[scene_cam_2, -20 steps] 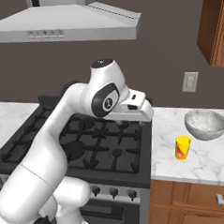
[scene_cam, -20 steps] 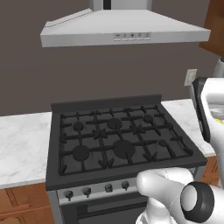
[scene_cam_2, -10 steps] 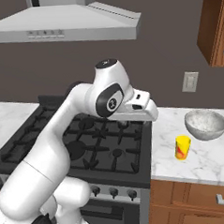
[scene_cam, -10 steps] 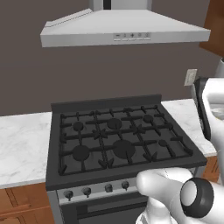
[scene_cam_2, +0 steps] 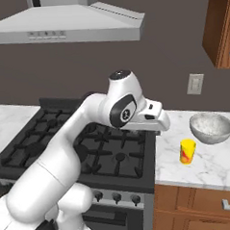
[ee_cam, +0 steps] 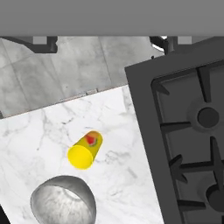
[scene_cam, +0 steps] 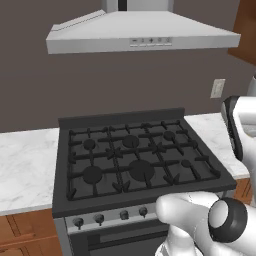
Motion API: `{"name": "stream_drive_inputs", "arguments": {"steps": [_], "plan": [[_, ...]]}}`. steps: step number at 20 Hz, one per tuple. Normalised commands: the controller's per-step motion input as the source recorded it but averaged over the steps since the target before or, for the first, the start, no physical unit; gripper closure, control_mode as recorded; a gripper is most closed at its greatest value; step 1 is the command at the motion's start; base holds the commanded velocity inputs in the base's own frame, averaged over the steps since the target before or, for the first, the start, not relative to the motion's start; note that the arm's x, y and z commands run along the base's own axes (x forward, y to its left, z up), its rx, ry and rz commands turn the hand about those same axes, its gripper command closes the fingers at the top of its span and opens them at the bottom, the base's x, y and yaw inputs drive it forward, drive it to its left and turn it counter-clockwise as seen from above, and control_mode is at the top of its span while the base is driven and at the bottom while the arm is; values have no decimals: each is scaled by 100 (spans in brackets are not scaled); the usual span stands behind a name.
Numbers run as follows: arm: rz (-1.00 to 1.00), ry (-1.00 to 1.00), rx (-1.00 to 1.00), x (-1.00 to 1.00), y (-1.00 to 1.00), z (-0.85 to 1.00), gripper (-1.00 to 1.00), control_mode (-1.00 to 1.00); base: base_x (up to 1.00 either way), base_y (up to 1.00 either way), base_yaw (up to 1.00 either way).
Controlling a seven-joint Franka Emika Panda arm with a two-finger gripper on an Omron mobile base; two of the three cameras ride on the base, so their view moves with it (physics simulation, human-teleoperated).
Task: Pick the cup and bowl from the counter and place them on the counter next to the sink.
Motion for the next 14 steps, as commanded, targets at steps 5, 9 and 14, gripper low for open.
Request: {"name": "stream_drive_inputs", "arguments": {"steps": [5,9,14], "plan": [[0,0,3,34,-26,-15,-100,-100,0,0,0],[3,0,7,41,-24,-9,-100,-100,0,0,0],[1,0,10,20,-28,-4,-100,-100,0,0,0]]}}
